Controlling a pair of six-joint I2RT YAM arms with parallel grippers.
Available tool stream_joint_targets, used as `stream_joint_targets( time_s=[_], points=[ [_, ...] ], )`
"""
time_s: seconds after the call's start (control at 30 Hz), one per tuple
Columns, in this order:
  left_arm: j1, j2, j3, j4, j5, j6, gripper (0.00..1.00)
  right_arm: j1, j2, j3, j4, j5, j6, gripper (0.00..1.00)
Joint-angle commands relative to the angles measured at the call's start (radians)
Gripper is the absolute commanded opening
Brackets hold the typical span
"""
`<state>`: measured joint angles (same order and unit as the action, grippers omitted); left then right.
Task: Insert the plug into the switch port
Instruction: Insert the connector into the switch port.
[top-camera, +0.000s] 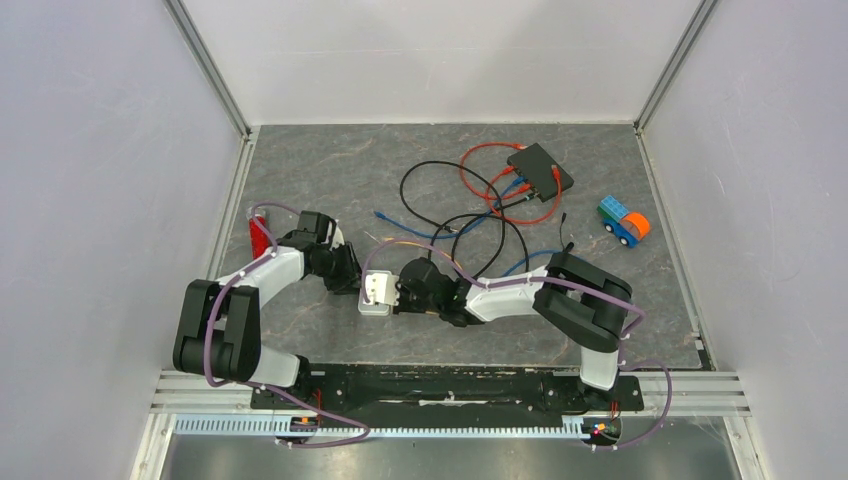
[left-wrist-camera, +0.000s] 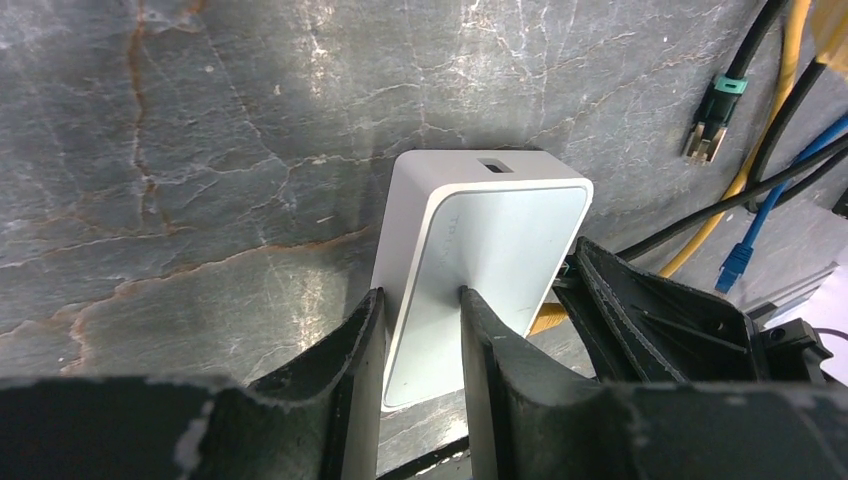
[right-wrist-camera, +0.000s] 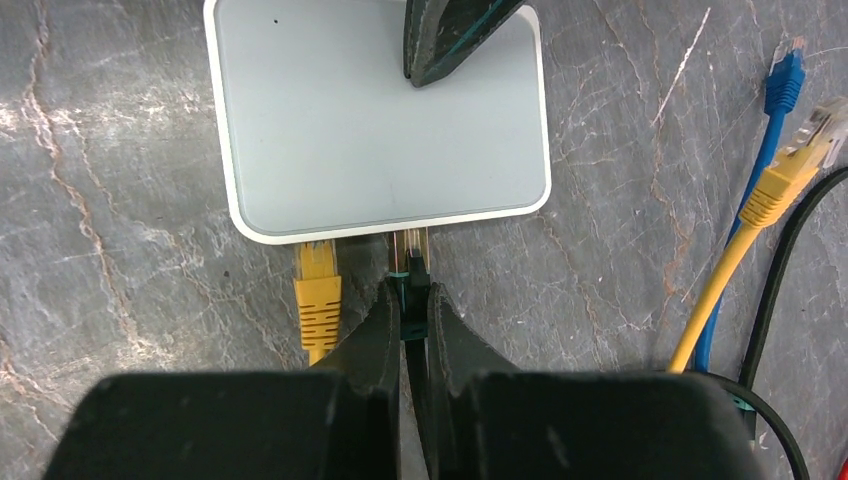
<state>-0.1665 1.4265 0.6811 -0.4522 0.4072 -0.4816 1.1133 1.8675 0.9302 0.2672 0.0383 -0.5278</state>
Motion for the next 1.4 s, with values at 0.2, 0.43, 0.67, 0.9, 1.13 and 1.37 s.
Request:
stream_joint_targets(
  time_s=[0.2, 0.43, 0.67, 0.9, 1.13, 1.37],
  points=[
    [-0.028, 0.053, -0.093, 0.231, 0.305, -0.175, 0.33, 0.008, 0.077, 0.142, 0.046, -0.105, -0.003, 0.0],
    [-0.033, 0.054, -0.083, 0.243, 0.337, -0.16, 0.32, 0.006, 0.07, 0.107, 0.136, -0.205, -0.108, 0.0],
    [-0.041, 0.073, -0.069, 0.231, 0.347, -0.132, 0.32, -0.004, 0.053, 0.067, 0.206, -0.282, -0.209, 0.0],
    [-0.053, 0.086, -0.059, 0.233, 0.346, -0.128, 0.31, -0.009, 0.08, 0.097, 0.238, -0.351, -0.213, 0.0],
    [-0.059, 0.082, -0.051, 0.213, 0.33, -0.119, 0.31, -0.01, 0.089, 0.097, 0.264, -0.335, -0.163, 0.0],
    [-0.049, 0.002, 0.039, 0.025, 0.095, -0.051, 0.35, -0.018, 0.043, 0.044, 0.252, -0.156, -0.024, 0.01]
  ],
)
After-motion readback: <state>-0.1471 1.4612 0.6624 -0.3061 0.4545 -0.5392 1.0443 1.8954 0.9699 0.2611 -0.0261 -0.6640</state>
